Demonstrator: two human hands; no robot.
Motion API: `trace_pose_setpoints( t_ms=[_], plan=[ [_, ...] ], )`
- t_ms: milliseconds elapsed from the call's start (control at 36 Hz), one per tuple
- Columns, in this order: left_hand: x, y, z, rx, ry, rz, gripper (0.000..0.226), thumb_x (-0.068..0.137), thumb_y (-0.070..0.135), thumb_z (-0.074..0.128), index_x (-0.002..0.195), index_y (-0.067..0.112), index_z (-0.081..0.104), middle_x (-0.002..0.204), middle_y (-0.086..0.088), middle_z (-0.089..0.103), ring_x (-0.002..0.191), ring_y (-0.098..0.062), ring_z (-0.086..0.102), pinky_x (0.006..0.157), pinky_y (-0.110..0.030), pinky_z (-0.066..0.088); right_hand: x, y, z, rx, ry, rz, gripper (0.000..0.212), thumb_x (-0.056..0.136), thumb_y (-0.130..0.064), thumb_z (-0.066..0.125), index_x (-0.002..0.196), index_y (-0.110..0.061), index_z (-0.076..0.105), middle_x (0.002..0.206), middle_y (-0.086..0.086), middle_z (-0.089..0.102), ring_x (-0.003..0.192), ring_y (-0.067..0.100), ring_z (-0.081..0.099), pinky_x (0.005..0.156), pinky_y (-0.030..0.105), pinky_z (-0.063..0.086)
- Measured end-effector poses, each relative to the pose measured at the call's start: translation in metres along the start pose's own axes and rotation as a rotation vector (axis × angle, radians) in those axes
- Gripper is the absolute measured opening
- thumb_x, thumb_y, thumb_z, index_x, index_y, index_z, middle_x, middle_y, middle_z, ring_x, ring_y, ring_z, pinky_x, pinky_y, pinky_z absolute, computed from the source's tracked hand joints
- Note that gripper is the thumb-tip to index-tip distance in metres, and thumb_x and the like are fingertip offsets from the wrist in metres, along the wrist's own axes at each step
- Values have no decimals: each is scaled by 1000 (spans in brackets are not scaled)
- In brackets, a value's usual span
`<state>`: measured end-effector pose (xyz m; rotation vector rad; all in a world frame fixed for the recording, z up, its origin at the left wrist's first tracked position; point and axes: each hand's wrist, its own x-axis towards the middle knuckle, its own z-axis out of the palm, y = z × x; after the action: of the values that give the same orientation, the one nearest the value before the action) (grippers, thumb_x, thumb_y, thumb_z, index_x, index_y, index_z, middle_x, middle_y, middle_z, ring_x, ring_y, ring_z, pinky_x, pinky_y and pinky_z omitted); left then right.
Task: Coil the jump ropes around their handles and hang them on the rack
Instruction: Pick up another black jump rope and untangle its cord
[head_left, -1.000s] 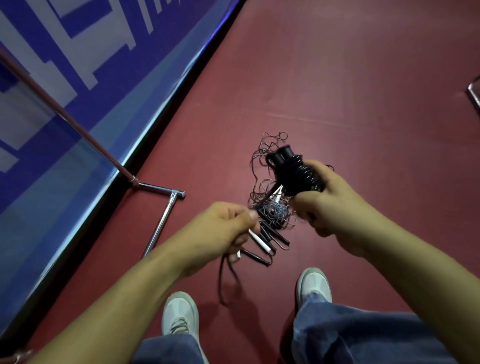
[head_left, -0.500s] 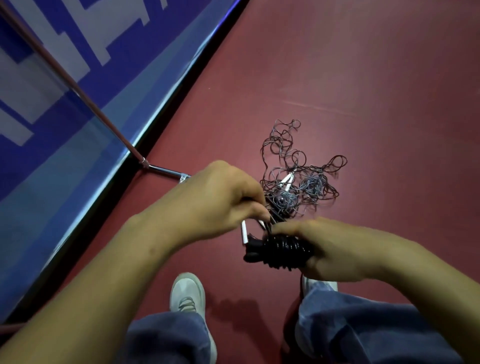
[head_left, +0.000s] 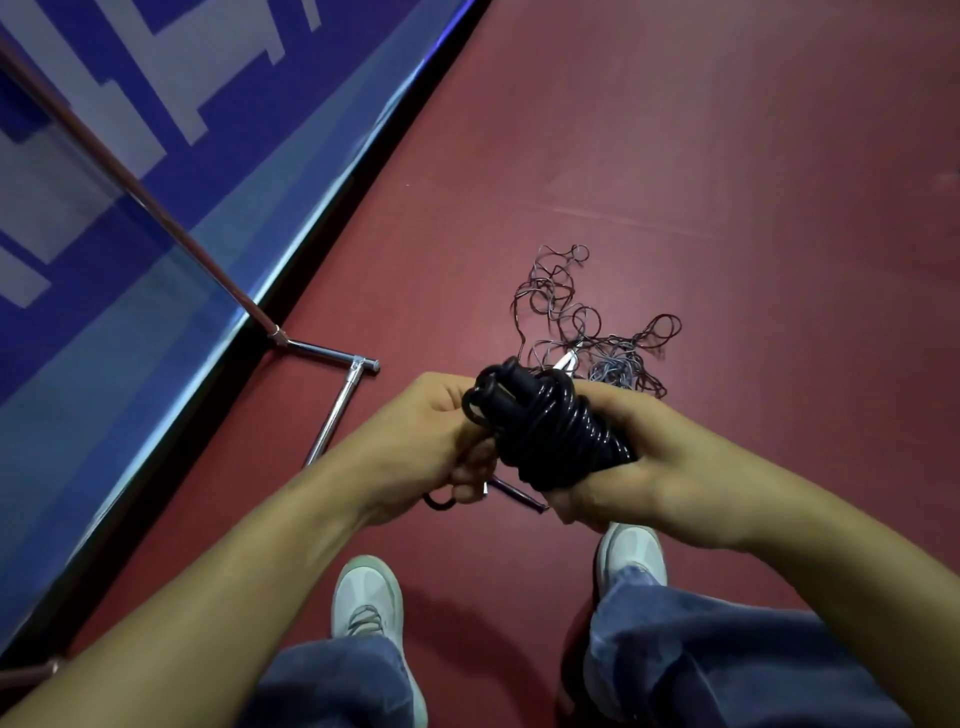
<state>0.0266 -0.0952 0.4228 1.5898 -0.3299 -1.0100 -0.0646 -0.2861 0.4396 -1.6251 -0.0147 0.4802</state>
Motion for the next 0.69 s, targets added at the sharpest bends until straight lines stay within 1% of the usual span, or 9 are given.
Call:
trace_pose_setpoints(
  t_ms=[83,167,278,361,417,472,556,639,694],
  plan=[
    [0,3,-10,0,-3,25,31,99,2,49,68,4,49,55,-3,37,46,-14,30,46,-25,34,0,-1,-2,27,11,19,44,84,18,69,117,-10,62,83,8,69,68,21,58,58,30,49],
    [-3,8,-22,4,-16,76,35,98,19,59,79,-10,57,56,-4,43,44,-13,36,46,-26,39,1,0,-3,31,23,4,50,80,5,76,124,-14,60,87,5,70,72,20,59,62,31,50],
    [-10,11,-23,108,-36,101,36,99,32,59,78,4,65,60,-13,51,45,-20,43,51,-34,43,2,2,-2,147,39,-77,77,70,-14,85,137,-34,54,112,7,70,89,41,62,76,61,54],
    [-15,14,-21,202,-35,85,54,99,46,59,87,-6,60,65,-21,53,51,-24,46,53,-43,39,4,2,1,289,49,-97,65,72,-26,81,133,-38,61,97,14,65,68,31,54,56,39,48],
    [-19,17,-17,233,-24,109,32,104,30,56,88,5,69,65,-15,50,52,-24,43,48,-35,42,7,2,2,319,119,-94,52,77,-31,78,127,-29,65,87,10,63,65,23,52,53,31,41],
    [-23,19,-12,287,9,128,24,103,16,54,91,18,74,66,-11,49,52,-23,41,43,-28,42,9,2,3,307,179,-89,41,83,-30,77,122,-23,65,85,9,62,65,23,52,53,31,41],
    [-25,18,-10,418,39,147,16,99,17,57,99,15,73,64,-6,47,50,-18,41,47,-31,40,9,3,7,231,216,-71,34,88,-29,70,120,-20,63,86,11,62,68,21,56,57,30,45],
    [-26,18,-9,448,5,129,21,87,31,65,84,10,67,63,1,44,49,-12,37,52,-35,32,10,5,12,106,236,-56,34,90,-30,69,118,-16,56,89,27,62,69,30,58,62,41,49],
    [-26,20,-8,410,14,130,34,89,45,71,69,19,65,60,2,42,50,-13,34,50,-32,29,11,5,12,86,226,-36,37,91,-29,73,118,-13,52,85,25,64,68,35,58,64,47,49]
  ],
)
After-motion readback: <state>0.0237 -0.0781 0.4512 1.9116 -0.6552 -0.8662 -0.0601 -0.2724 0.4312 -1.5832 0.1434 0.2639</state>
